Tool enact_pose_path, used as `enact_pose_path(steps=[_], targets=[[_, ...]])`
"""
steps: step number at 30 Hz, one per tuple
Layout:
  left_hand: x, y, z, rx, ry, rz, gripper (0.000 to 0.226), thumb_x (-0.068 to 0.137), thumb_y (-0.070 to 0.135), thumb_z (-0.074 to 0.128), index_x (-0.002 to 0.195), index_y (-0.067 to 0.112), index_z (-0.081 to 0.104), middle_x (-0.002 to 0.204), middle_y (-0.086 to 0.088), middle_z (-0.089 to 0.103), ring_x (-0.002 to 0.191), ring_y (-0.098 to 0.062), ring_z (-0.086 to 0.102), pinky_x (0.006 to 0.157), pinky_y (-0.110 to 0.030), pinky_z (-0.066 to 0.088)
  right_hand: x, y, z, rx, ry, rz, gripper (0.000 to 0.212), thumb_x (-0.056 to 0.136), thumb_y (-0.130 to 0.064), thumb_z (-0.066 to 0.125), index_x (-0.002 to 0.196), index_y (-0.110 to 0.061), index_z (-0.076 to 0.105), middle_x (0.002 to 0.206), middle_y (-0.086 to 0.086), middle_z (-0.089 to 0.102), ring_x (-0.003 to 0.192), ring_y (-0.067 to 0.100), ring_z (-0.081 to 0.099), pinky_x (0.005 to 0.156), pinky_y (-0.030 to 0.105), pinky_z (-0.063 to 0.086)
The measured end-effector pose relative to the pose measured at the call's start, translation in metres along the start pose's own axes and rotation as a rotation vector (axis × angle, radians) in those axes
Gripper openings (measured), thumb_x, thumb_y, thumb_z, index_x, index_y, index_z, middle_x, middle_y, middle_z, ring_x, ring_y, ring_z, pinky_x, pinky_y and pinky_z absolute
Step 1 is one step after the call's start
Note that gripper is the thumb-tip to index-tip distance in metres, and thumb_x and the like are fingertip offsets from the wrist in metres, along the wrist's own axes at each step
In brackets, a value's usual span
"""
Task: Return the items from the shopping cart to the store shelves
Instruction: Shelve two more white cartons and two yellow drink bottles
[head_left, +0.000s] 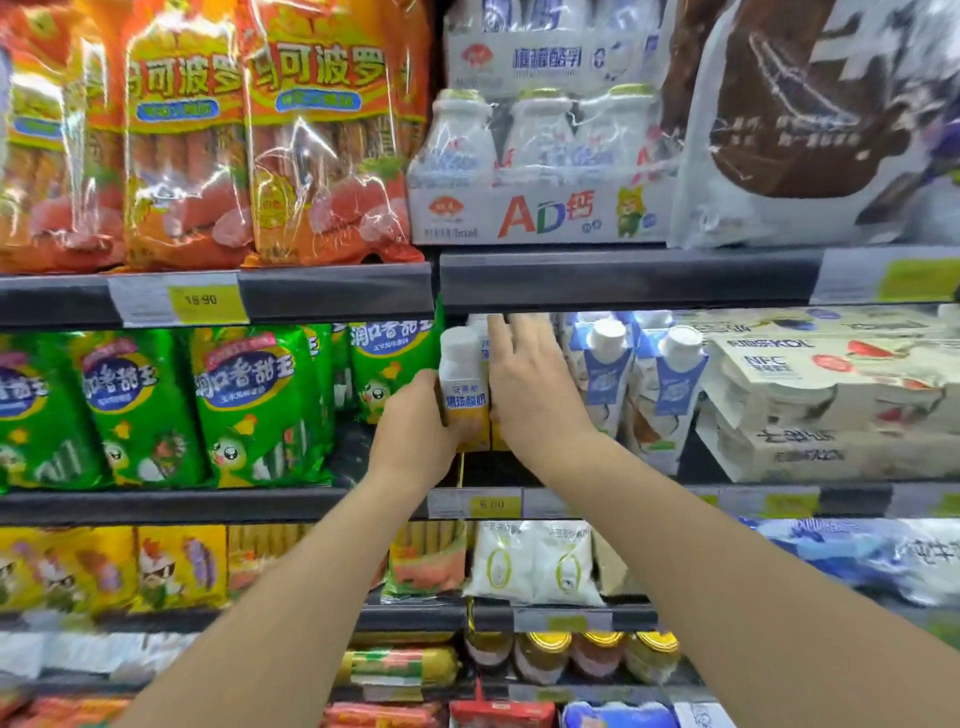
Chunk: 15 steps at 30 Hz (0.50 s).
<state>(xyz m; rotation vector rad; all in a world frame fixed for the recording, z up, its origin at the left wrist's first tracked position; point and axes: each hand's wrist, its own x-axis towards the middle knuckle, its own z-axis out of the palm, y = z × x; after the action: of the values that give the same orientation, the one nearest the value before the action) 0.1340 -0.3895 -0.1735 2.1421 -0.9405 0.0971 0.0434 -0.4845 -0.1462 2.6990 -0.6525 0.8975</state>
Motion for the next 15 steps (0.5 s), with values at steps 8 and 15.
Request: enact_pose_path(steps=[8, 15], targets=[[0.012, 0.007, 0.012, 0.005, -0.019, 0.042, 0.039, 0.075, 0.022, 0.082, 0.104, 0.012, 0.058, 0.1, -0.007, 0.072, 0.093, -0.031, 0.066, 0.081, -0.044, 0.055, 0.011, 0.002, -0.001, -0.288, -0.108, -0.028, 0.058, 0.062, 0.006, 0.013, 0.108, -0.002, 0.046, 0.095, 0.018, 0.043, 0.085, 0.032, 0.039, 0.072, 0.039, 0.028], [0.019, 0.005, 0.016, 0.021, -0.027, 0.071, 0.033, 0.081, 0.013, 0.073, 0.107, 0.009, 0.053, 0.102, -0.013, 0.069, 0.091, -0.035, 0.066, 0.077, -0.048, 0.056, 0.015, -0.008, 0.002, -0.371, -0.125, 0.011, 0.065, 0.059, 0.007, 0.005, 0.109, 0.0, 0.045, 0.095, 0.017, 0.042, 0.086, 0.032, 0.042, 0.08, 0.044, 0.035]])
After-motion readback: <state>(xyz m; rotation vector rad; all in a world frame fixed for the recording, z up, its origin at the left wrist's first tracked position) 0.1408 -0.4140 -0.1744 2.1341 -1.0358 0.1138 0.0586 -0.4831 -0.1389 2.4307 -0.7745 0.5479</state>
